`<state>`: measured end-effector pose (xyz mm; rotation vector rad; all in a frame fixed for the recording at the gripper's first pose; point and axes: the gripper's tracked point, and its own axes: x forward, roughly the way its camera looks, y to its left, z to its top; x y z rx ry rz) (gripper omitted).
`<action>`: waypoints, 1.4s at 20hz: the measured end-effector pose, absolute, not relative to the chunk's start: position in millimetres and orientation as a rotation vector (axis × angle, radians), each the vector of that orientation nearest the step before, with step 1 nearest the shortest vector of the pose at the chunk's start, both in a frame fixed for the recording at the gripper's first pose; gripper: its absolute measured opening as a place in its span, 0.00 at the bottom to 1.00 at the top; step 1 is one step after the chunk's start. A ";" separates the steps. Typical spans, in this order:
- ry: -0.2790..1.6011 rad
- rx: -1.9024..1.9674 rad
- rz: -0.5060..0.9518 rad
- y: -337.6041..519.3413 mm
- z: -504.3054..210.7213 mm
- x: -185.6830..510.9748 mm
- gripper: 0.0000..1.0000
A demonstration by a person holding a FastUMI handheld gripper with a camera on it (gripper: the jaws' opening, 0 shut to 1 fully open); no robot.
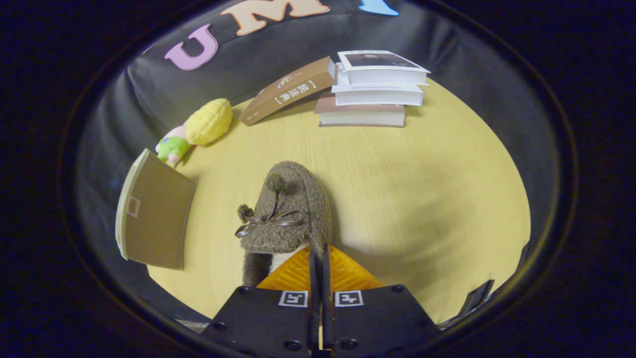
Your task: Open the storage box then place both shoes into the box .Put the left shoe in first, then the right shoe, with the right side of both shoes facing outward in a uniform manner.
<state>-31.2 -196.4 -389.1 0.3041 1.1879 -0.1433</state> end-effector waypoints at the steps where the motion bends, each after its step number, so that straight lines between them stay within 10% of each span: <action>1: 1.177 0.344 -0.146 -188.3 -382.9 -26.7 0.06; 28: 1.041 0.430 0.099 143.6 -276.4 74.1 0.06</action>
